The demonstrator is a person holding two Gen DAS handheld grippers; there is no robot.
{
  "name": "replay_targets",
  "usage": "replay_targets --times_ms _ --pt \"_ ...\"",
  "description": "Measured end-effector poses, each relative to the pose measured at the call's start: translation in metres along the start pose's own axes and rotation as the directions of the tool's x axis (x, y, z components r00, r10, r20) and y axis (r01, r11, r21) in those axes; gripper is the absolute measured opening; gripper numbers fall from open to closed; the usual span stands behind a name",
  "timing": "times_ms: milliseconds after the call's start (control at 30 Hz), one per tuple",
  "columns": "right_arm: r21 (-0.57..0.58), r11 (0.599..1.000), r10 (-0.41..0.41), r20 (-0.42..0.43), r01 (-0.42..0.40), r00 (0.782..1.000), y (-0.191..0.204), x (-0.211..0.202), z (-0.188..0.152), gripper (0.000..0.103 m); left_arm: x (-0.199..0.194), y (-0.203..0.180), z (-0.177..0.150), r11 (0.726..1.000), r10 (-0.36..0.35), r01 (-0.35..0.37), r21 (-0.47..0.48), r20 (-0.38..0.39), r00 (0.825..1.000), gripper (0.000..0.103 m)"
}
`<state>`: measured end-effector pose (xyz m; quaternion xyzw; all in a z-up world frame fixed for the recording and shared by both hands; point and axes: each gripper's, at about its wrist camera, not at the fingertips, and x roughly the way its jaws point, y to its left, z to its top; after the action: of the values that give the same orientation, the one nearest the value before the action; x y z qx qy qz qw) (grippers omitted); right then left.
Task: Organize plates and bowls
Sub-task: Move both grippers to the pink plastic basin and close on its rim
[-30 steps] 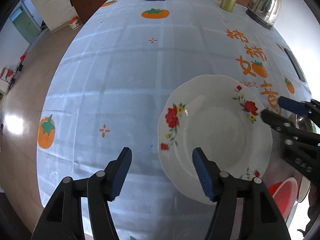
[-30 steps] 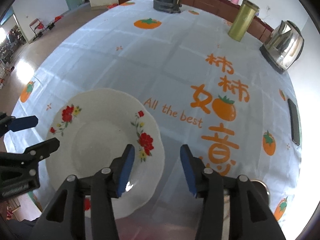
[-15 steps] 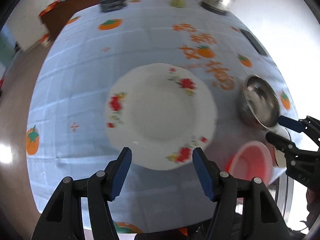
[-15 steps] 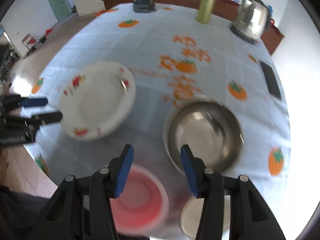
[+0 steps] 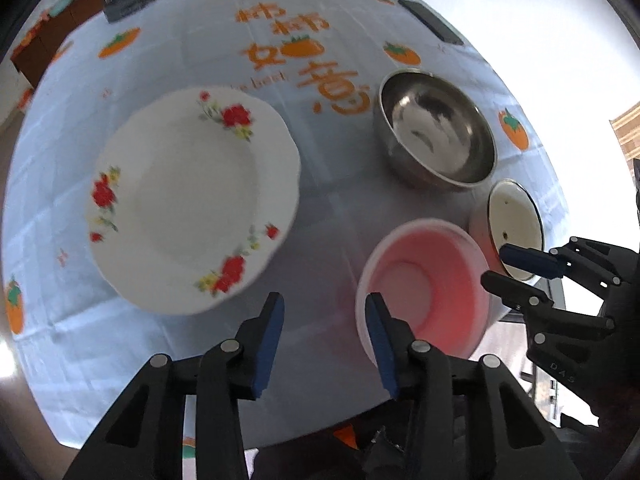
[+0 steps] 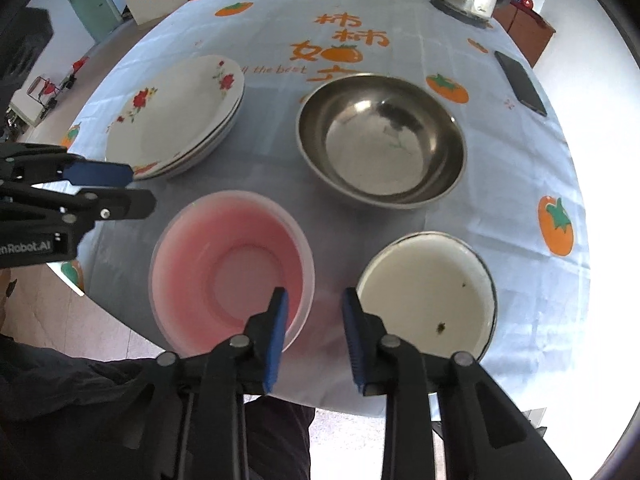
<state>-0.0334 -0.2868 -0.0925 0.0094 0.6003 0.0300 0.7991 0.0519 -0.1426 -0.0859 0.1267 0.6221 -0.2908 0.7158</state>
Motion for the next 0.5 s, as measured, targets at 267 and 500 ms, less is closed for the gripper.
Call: replay_targets --times_ms 267,500 --pt "0.001 1.000 0.028 -0.022 -0.028 0.999 -0.002 0.008 -0.002 0.021 0.011 -0.009 -0.005 0.999 -0.046 0.046 0.002 -0.058 0.997 0.035" --pt "-0.004 0.998 0.059 -0.044 -0.059 0.997 0.002 0.014 -0.001 0.012 0.024 -0.013 -0.005 0.997 -0.072 0.073 0.002 -0.111 0.991 0.018"
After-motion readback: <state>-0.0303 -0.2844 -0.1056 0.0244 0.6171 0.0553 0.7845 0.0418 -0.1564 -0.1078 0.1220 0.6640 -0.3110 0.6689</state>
